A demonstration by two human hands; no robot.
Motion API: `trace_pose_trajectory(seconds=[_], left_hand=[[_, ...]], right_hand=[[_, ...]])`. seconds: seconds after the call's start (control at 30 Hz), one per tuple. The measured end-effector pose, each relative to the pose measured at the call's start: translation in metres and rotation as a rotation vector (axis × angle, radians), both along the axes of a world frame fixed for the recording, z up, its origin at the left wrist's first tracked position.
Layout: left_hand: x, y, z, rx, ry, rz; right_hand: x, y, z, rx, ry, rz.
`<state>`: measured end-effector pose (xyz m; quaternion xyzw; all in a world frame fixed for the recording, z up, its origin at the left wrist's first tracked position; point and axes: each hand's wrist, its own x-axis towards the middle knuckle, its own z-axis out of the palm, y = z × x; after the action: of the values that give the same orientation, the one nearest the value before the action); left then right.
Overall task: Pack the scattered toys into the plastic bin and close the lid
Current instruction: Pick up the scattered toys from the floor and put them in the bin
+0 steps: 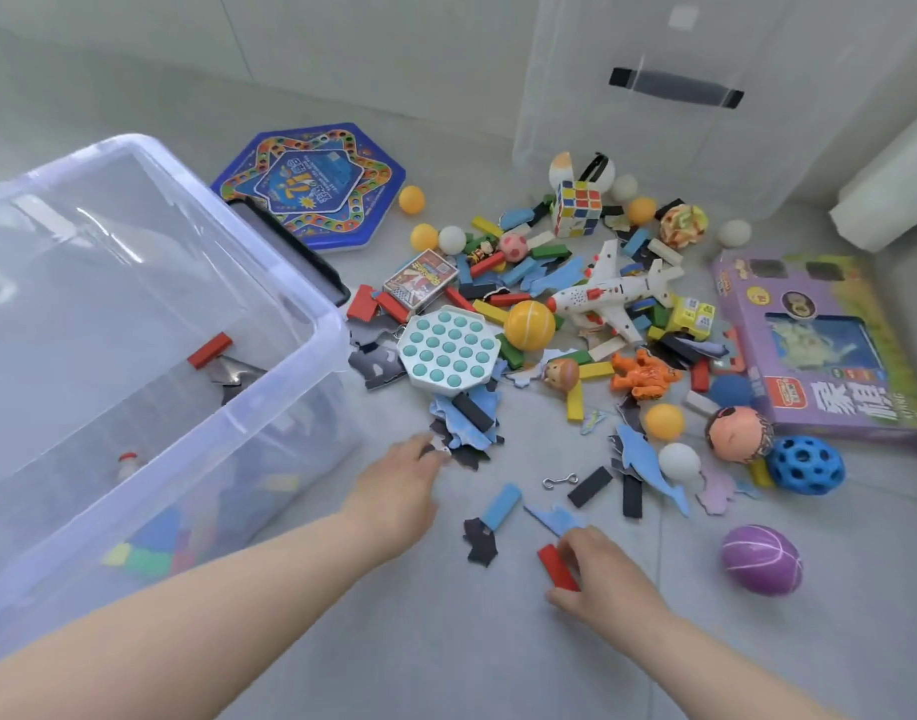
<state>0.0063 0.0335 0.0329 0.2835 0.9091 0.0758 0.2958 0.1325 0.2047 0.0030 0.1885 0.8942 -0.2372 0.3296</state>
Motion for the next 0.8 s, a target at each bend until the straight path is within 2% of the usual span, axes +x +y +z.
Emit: trace_pose_trajectory(seconds=[0.07, 0.17, 0.27, 0.33, 0.43, 0.57, 0.7, 0.8], left_hand=[[-0.006, -0.006, -0.018, -0.086, 0.038, 0.031], [-0.01, -0.01, -0.032, -0.101, 0.023, 0.168], [-0.013, -0.007, -0.041, -0.12, 0.017, 0.208], [-0.014, -0.006, -0.044, -0.123, 0.069, 0.196], [-0.016, -0.002, -0.048, -0.096, 0.088, 0.173], [-0.023, 0.007, -0.046, -0.086, -0.093, 0.296], [-0.019, 0.01, -0.043, -0.166, -0.103, 0.17], [-0.01, 0.0, -0.039, -0.063, -0.061, 0.103]], right_hand=[[0.003, -0.005, -0.004, 0.033, 0.045, 0.031], [0.003, -0.004, -0.008, 0.063, 0.106, 0.04], [0.003, 0.006, -0.011, 0.098, 0.296, -0.097], [0.001, 0.014, -0.015, 0.112, 0.339, -0.168], [-0.009, 0.017, -0.018, 0.122, 0.305, -0.099], [-0.031, 0.012, -0.018, 0.197, 0.23, -0.008], [-0.042, 0.011, -0.018, 0.218, 0.223, -0.071], [-0.037, 0.012, -0.022, 0.127, 0.201, -0.134]])
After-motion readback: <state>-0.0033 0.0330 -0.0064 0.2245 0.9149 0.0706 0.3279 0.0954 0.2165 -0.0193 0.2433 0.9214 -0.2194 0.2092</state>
